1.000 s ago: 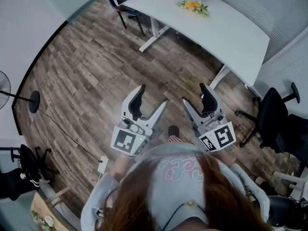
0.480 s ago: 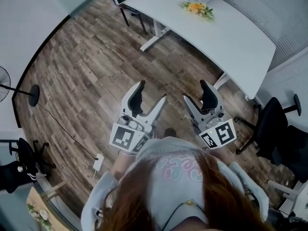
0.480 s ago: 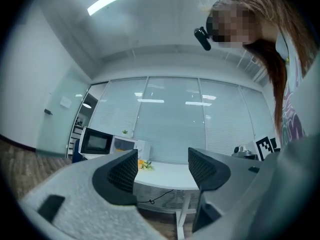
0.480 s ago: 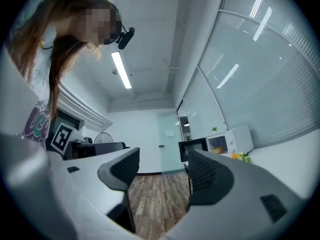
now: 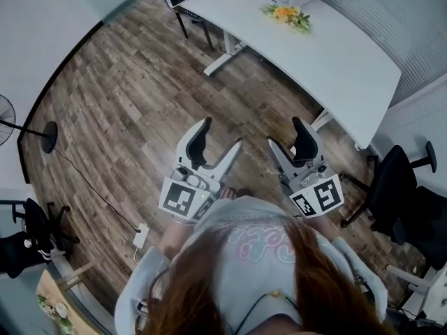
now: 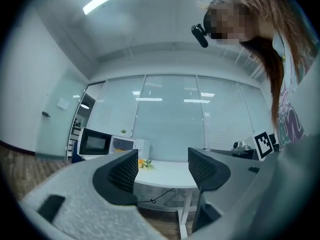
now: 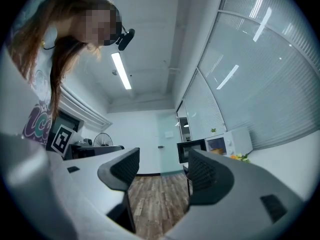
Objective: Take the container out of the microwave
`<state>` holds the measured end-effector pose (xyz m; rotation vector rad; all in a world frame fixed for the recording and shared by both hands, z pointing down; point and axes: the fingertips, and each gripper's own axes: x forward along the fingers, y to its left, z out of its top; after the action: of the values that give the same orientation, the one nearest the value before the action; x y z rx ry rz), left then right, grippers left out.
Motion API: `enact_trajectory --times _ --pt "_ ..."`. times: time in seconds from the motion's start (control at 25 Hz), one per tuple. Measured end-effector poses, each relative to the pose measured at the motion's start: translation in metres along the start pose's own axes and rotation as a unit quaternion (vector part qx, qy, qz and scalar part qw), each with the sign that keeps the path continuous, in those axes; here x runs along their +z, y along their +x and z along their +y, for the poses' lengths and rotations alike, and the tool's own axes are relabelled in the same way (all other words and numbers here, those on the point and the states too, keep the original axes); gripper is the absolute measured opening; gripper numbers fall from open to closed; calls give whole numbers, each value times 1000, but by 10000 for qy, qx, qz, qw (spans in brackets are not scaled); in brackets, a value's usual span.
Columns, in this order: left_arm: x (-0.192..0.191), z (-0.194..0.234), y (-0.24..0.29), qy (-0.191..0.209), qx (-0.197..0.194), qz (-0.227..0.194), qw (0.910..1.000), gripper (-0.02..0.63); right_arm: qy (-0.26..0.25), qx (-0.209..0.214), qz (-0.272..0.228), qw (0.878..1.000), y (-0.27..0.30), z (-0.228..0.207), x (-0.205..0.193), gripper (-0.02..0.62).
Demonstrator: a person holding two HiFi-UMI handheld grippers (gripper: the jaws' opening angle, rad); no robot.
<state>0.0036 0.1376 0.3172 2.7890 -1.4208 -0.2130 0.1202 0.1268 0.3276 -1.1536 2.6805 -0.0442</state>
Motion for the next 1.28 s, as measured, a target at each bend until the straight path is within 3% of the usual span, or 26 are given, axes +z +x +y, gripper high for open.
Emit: enact_trajectory --times 0.24,1.28 --pt "5 -5 10 102 -132 -30 9999 285 26 8 -48 10000 3 -3 2 290" --pt "-2 31 9 14 88 34 10000 285 145 234 30 9996 35 -3 -13 290"
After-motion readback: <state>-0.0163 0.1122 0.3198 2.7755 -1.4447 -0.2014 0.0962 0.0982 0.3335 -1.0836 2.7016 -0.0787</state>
